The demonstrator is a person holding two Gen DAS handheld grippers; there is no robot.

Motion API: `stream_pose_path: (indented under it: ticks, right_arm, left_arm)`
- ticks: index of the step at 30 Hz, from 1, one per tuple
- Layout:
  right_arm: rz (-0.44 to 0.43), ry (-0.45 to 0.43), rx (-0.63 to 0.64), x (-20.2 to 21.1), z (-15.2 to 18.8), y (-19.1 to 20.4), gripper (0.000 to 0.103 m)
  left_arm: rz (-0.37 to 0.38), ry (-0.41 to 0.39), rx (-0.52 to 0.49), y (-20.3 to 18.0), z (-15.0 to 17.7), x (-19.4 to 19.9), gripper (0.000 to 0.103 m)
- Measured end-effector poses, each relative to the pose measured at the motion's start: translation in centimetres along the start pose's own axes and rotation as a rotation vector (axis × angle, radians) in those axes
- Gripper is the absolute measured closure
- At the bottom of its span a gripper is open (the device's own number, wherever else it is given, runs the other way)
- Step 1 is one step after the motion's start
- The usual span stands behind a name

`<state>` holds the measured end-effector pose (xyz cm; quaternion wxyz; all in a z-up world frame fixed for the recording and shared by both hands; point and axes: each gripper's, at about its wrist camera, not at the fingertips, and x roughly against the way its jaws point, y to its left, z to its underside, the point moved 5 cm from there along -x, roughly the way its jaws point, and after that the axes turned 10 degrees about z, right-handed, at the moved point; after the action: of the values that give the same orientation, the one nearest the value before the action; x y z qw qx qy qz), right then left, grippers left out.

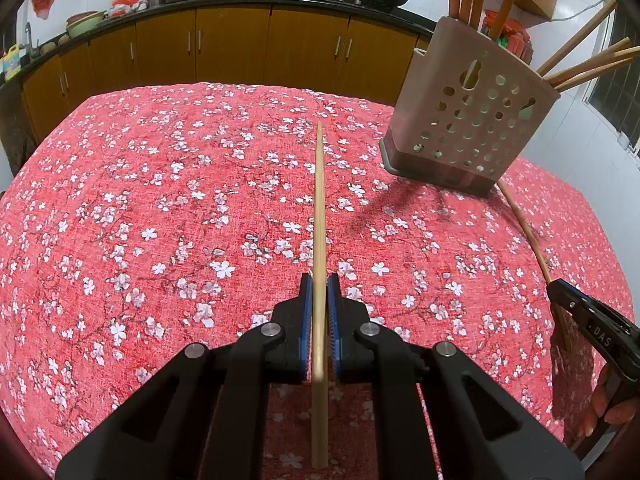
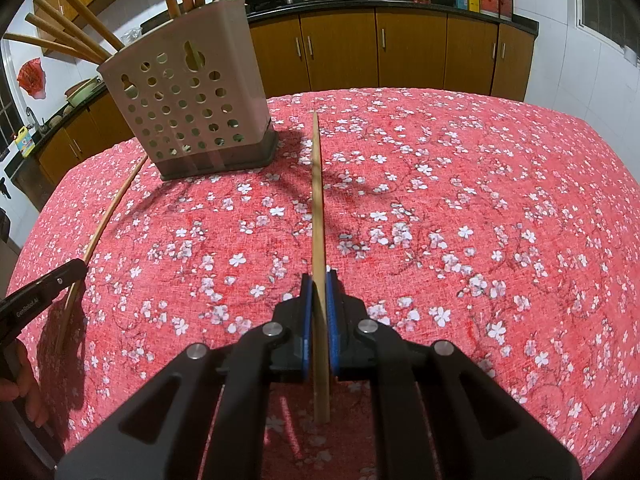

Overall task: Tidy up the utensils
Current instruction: 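Lift the held chopsticks with both tools toward the holder, then lower the chopsticks into the holder and open both tools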

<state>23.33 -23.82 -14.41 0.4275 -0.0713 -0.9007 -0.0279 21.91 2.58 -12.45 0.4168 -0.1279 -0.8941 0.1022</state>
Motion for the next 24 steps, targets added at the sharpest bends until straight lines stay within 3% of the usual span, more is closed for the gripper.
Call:
stream_pose_path:
  ticks: [14,24]
  right_arm:
    - [-0.004,-0.013,-0.002,1.1,0.2,0.0,0.095]
    - [-0.025,-0.169,-0.052,7.0,-2.9,-1.4,0.095]
  left_arm:
    - [-0.021,0.018,-0.038,-0.4,0.6,0.5,0.096]
    - [0.024,-0.091,-0.047,-1.1,-2.2,4.6,0.096]
